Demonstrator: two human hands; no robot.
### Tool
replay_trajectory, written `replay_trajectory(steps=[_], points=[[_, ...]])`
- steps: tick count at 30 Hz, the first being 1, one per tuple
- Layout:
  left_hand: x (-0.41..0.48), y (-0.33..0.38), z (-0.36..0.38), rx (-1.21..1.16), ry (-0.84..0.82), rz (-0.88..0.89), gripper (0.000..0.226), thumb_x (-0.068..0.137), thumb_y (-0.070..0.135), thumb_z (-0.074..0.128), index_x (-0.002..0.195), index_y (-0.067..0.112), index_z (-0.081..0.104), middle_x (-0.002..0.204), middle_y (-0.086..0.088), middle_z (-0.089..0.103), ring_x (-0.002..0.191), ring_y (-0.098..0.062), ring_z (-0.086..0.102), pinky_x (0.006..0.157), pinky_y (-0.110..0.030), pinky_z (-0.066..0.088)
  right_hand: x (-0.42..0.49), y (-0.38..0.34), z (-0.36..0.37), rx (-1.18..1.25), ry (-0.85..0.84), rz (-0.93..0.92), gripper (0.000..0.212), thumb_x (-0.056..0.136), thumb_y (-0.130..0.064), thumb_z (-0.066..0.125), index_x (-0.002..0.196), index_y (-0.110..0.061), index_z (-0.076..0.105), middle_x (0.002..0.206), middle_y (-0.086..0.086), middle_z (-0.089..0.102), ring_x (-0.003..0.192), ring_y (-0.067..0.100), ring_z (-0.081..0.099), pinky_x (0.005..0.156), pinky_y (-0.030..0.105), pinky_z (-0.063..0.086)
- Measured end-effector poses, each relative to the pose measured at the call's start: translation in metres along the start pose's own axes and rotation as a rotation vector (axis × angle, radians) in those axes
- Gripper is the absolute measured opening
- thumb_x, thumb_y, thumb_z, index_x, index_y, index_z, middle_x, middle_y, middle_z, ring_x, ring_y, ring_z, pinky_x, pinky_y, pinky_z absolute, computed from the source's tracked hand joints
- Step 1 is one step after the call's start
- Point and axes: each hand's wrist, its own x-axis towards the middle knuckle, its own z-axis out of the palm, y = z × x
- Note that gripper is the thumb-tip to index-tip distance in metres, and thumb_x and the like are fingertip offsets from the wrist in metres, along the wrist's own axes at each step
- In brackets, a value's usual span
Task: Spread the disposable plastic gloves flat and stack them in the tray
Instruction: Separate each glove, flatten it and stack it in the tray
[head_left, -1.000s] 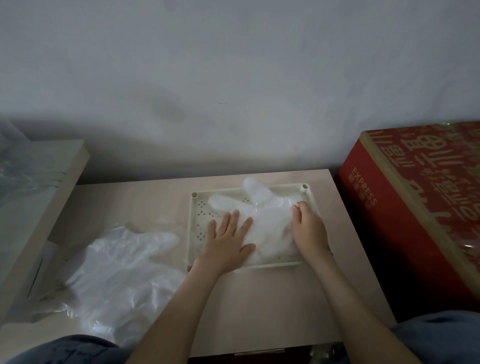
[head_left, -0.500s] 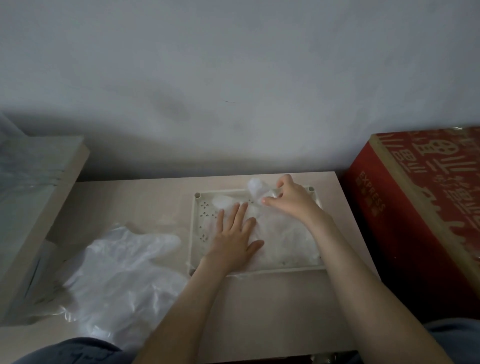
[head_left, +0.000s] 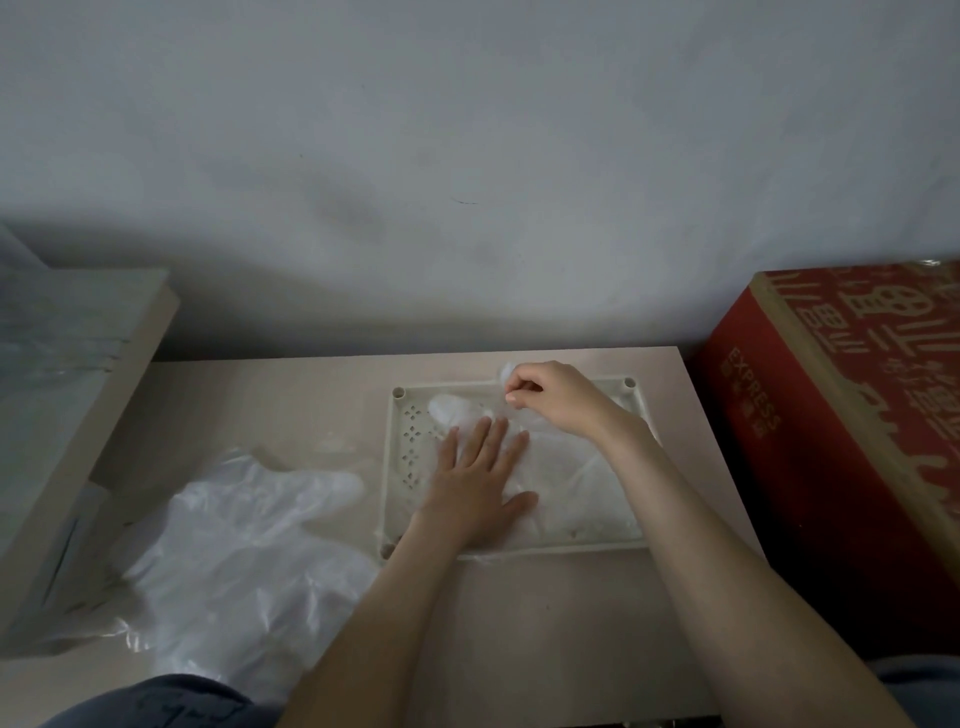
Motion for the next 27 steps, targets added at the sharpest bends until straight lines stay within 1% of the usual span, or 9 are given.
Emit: replay_trajectory(steps=[7, 9, 13, 15, 17, 19, 21, 24, 27], points=[[-0.002, 0.0, -0.001, -0.044, 0.008, 0.008, 0.072, 0.096, 0.059, 0.023, 0.149, 0.03, -0.016, 0.157, -0.002, -0.024, 0.143, -0.019, -0.026, 0.113, -0.045, -0.018, 0.006, 0.012, 0.005, -0.039, 0.071, -0.084, 0.036, 0.091, 0.002, 0.044, 0.086, -0.021, 0.072, 0.085, 0.002, 0.055, 0.082, 0.021, 0.054, 0.074, 0.027, 0.039], [-0.001, -0.001, 0.0, -0.044, 0.012, 0.017, 0.072, 0.095, 0.06, 0.021, 0.149, 0.03, -0.016, 0.156, -0.002, -0.025, 0.143, -0.02, -0.026, 0.113, -0.045, -0.018, 0.007, 0.015, 0.007, -0.061, 0.143, -0.105, 0.039, 0.09, 0.002, 0.044, 0.088, -0.024, 0.072, 0.083, -0.007, 0.052, 0.087, 0.021, 0.055, 0.081, 0.035, 0.043], [0.002, -0.006, 0.003, 0.005, 0.03, 0.02, 0.085, 0.075, 0.074, -0.004, 0.149, 0.033, -0.014, 0.158, -0.001, -0.02, 0.144, -0.021, -0.021, 0.113, -0.044, -0.017, -0.002, 0.013, 0.012, -0.171, 0.381, -0.069, 0.049, 0.08, 0.005, 0.044, 0.12, -0.017, 0.061, 0.118, 0.002, 0.056, 0.115, 0.028, 0.044, 0.094, 0.037, 0.032], [0.004, -0.009, 0.005, 0.004, 0.027, 0.012, 0.082, 0.079, 0.075, 0.001, 0.149, 0.034, -0.013, 0.158, 0.0, -0.019, 0.145, -0.021, -0.02, 0.115, -0.045, -0.015, -0.017, 0.017, 0.016, -0.2, 0.465, -0.136, 0.053, 0.074, 0.003, 0.044, 0.124, -0.012, 0.057, 0.122, 0.007, 0.056, 0.114, 0.032, 0.047, 0.094, 0.039, 0.034], [0.005, -0.008, 0.004, -0.005, 0.04, 0.014, 0.073, 0.091, 0.068, 0.014, 0.149, 0.034, -0.013, 0.158, 0.001, -0.02, 0.145, -0.021, -0.02, 0.116, -0.046, -0.013, -0.033, 0.03, 0.023, -0.282, 0.326, -0.175, 0.051, 0.081, -0.005, 0.046, 0.132, -0.012, 0.051, 0.133, 0.007, 0.053, 0.123, 0.031, 0.044, 0.101, 0.042, 0.033], [0.005, -0.009, 0.004, 0.016, 0.043, 0.009, 0.072, 0.092, 0.067, 0.015, 0.149, 0.033, -0.013, 0.158, 0.0, -0.019, 0.145, -0.02, -0.019, 0.117, -0.045, -0.012, -0.046, 0.045, 0.033, -0.384, 0.004, -0.069, 0.054, 0.097, -0.024, 0.042, 0.149, -0.021, 0.028, 0.156, 0.0, 0.026, 0.144, 0.023, 0.018, 0.114, 0.04, 0.013], [0.004, -0.009, 0.004, 0.032, 0.023, 0.017, 0.078, 0.082, 0.073, -0.002, 0.15, 0.034, -0.012, 0.159, 0.0, -0.016, 0.146, -0.021, -0.016, 0.115, -0.044, -0.012, -0.055, 0.058, 0.038, -0.472, -0.18, 0.029, 0.059, 0.101, -0.042, 0.031, 0.152, -0.033, 0.004, 0.161, -0.007, -0.005, 0.147, 0.014, -0.011, 0.116, 0.039, -0.006], [-0.004, -0.012, -0.007, -0.013, 0.075, 0.021, 0.094, 0.074, 0.07, -0.026, 0.151, 0.034, 0.015, 0.16, -0.001, 0.006, 0.147, -0.027, 0.004, 0.116, -0.046, 0.0, -0.06, 0.051, 0.037, -0.458, -0.125, -0.009, 0.058, 0.101, -0.046, 0.027, 0.152, -0.036, 0.0, 0.16, -0.008, -0.012, 0.144, 0.01, -0.02, 0.116, 0.036, -0.014], [-0.024, -0.024, -0.023, -0.067, 0.281, -0.001, 0.062, 0.099, 0.051, 0.011, 0.13, 0.025, 0.058, 0.14, -0.009, 0.051, 0.127, -0.033, 0.05, 0.102, -0.053, 0.037, -0.057, 0.021, 0.037, -0.447, -0.042, -0.106, 0.058, 0.101, -0.041, 0.033, 0.152, -0.031, 0.009, 0.161, -0.005, -0.007, 0.146, 0.01, -0.017, 0.116, 0.035, -0.013]])
